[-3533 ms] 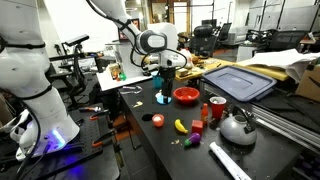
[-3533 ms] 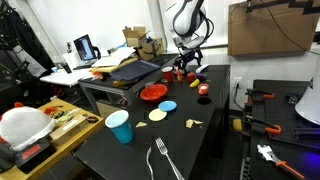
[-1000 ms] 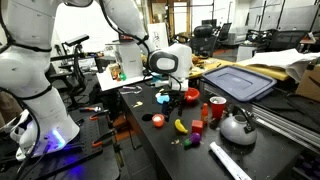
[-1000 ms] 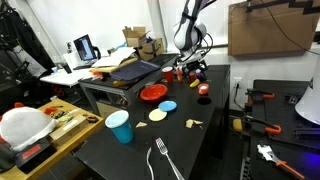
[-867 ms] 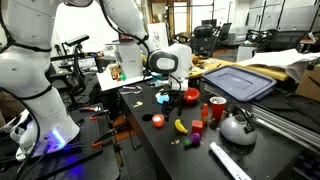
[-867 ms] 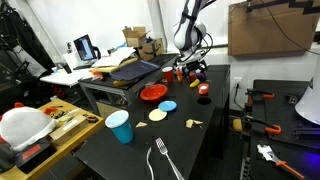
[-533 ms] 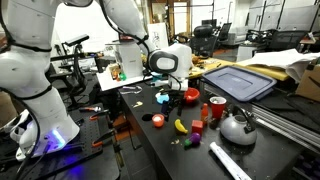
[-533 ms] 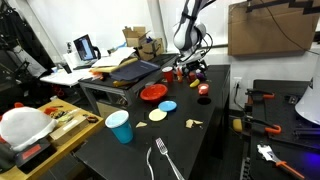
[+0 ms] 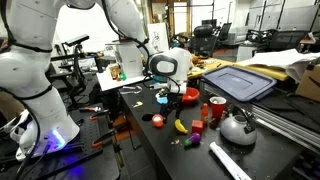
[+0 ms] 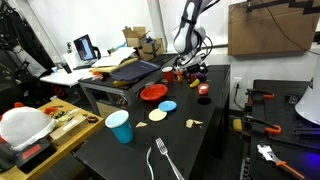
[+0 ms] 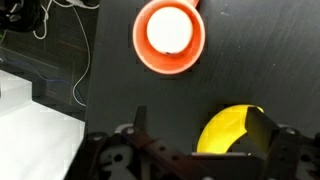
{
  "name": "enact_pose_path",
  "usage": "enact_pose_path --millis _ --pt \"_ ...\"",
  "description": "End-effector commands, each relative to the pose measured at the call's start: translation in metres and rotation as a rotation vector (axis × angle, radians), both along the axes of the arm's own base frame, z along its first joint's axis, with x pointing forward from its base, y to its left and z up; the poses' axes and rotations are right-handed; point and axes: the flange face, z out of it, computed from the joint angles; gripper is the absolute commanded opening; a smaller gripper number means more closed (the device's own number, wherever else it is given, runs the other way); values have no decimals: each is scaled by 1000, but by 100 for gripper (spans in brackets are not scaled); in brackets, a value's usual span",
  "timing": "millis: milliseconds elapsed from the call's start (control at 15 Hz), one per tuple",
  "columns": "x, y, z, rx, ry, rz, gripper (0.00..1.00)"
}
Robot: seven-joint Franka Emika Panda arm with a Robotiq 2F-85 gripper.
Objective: Move the banana to the left
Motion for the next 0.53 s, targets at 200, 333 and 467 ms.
enact_pose_path --millis 200,333,467 --pt "10 -30 -6 -35 -57 -138 100" --pt "6 -55 0 -16 -58 -189 100" --pt "2 -82 5 6 -65 -247 100"
